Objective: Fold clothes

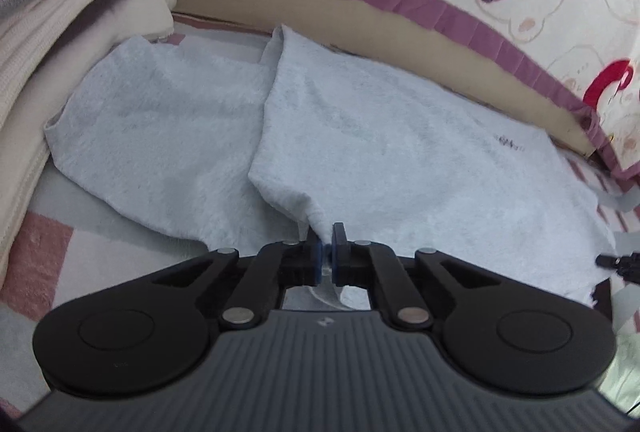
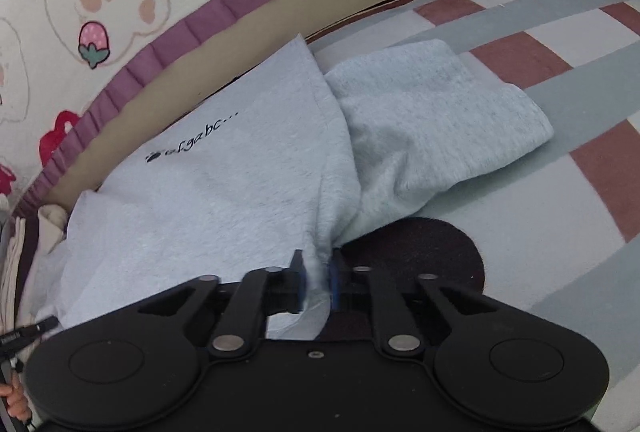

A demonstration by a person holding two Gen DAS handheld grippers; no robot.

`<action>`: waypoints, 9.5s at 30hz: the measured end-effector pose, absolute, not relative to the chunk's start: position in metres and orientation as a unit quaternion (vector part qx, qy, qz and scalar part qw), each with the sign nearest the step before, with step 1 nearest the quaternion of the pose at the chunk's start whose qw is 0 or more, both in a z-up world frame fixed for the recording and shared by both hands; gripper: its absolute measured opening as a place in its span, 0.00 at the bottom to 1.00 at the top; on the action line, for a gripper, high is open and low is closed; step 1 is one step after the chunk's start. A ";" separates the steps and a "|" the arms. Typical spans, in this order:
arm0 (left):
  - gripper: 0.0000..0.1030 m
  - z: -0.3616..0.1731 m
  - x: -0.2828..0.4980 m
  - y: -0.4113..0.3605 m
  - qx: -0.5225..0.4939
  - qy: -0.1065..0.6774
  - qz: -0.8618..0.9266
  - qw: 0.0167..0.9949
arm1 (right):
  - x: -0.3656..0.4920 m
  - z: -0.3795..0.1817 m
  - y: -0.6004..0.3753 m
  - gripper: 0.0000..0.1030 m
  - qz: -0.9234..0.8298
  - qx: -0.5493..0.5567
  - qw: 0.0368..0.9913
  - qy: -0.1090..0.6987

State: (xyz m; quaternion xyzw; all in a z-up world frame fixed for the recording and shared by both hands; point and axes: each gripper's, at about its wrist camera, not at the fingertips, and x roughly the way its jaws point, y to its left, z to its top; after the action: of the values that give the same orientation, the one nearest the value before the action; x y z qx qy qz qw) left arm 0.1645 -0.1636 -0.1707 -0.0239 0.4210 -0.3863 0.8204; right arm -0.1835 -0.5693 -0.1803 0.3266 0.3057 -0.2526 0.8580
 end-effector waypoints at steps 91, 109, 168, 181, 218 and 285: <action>0.59 -0.178 0.175 -0.105 -0.169 0.524 -0.297 0.780 | -0.207 -0.192 -0.554 0.13 -0.250 0.362 0.834 0.333; 0.07 -0.179 0.163 -0.111 -0.041 0.535 -0.272 0.798 | -0.171 -0.160 -0.498 0.24 -0.335 0.193 0.811 0.439; 0.16 -0.173 0.125 -0.230 0.109 0.397 -0.569 0.712 | -0.064 -0.125 -0.396 0.12 -0.106 -0.039 0.893 0.436; 0.58 -0.172 0.053 -0.234 0.236 0.265 -0.574 0.738 | -0.045 -0.080 -0.446 0.11 -0.135 0.042 0.906 0.399; 0.19 -0.207 0.128 -0.269 0.197 0.269 -0.534 0.777 | -0.016 -0.137 -0.474 0.51 -0.168 -0.055 0.881 0.439; 0.54 -0.194 0.086 -0.211 -0.058 0.431 -0.357 0.827 | -0.187 -0.152 -0.537 0.56 -0.196 0.274 0.885 0.321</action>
State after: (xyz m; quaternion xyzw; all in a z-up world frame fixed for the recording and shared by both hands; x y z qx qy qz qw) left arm 0.0860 -0.2110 -0.1935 -0.0576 0.4314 -0.3568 0.8266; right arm -0.1867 -0.5367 -0.1521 0.2741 0.3213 -0.1958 0.8851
